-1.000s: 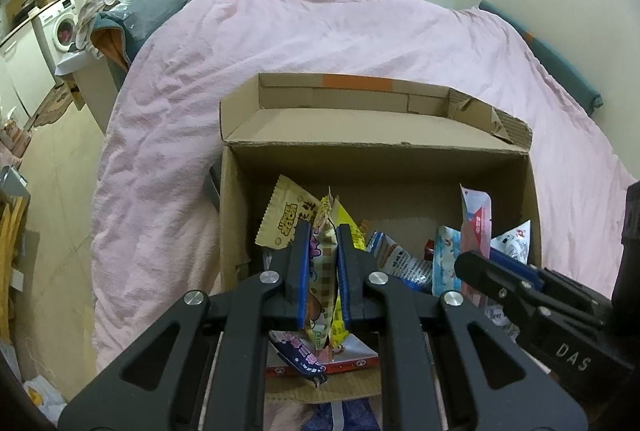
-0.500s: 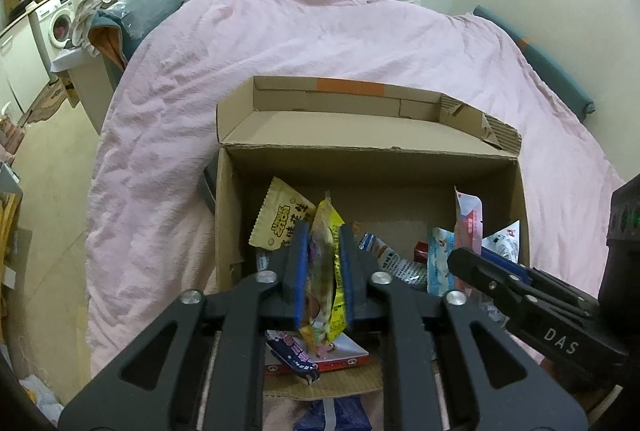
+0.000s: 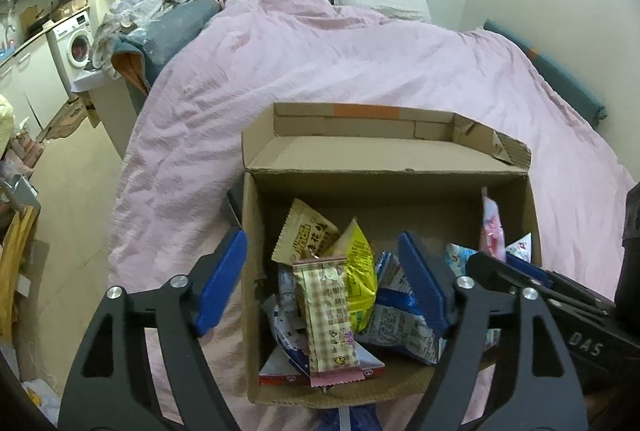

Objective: Organize snacks
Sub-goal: 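Lower both snacks into the box and open both tools, then withdraw both tools from the box toward the last two snacks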

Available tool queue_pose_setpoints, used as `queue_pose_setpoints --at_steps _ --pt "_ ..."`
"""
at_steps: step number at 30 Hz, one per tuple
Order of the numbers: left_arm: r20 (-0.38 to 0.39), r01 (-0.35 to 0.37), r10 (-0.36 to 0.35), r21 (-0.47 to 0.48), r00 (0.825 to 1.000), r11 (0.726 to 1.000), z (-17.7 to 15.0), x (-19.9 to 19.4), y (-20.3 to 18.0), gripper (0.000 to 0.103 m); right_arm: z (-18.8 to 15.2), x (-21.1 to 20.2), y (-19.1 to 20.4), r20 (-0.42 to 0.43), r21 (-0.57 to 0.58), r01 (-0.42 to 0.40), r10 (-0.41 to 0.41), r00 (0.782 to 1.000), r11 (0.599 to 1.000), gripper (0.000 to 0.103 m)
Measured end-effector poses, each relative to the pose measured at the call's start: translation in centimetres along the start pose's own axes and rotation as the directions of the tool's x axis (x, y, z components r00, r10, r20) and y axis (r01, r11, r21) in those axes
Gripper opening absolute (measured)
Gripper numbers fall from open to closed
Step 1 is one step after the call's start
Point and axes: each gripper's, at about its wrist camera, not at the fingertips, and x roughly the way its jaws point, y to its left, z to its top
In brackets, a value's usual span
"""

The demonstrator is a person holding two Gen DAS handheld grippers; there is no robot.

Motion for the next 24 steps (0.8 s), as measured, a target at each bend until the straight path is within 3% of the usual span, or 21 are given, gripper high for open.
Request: queue_pose_setpoints --at_steps 1,3,14,17,20,21,22,24 --pt "0.003 -0.001 0.001 -0.001 1.000 1.000 0.0 -0.1 0.0 0.076 0.1 -0.1 0.0 0.009 0.000 -0.002 0.002 1.000 1.000 0.071" --pt "0.005 0.014 -0.014 0.002 1.000 1.000 0.1 -0.1 0.1 0.076 0.1 -0.5 -0.1 0.029 0.002 0.000 0.000 1.000 1.000 0.081" --pt "0.056 0.006 -0.008 0.039 0.998 0.999 -0.1 -1.3 -0.7 0.076 0.4 -1.2 -0.5 0.044 0.014 -0.001 0.001 0.999 1.000 0.082" --pt "0.054 0.006 -0.007 0.018 0.999 1.000 -0.3 -1.6 -0.2 0.076 0.1 -2.0 -0.5 0.056 0.011 0.002 -0.003 0.998 1.000 0.082" --pt "0.094 0.046 -0.039 -0.074 0.995 0.996 -0.5 -3.0 1.3 0.076 -0.1 -2.7 -0.6 0.062 0.019 -0.001 0.000 0.998 1.000 0.082" --pt "0.118 0.060 -0.048 -0.103 0.992 0.993 -0.5 -3.7 1.8 0.081 -0.1 -2.9 -0.5 0.063 0.020 -0.003 0.002 0.998 1.000 0.082" --pt "0.139 0.069 -0.053 -0.113 0.989 0.991 -0.5 -4.4 2.1 0.091 -0.1 -3.1 -0.4 0.062 0.019 -0.002 0.001 0.998 1.000 0.083" --pt "0.166 0.046 -0.030 -0.098 0.986 0.994 -0.6 -5.3 2.1 0.098 -0.4 -3.7 0.0 0.064 0.006 0.007 -0.007 0.998 1.000 0.089"
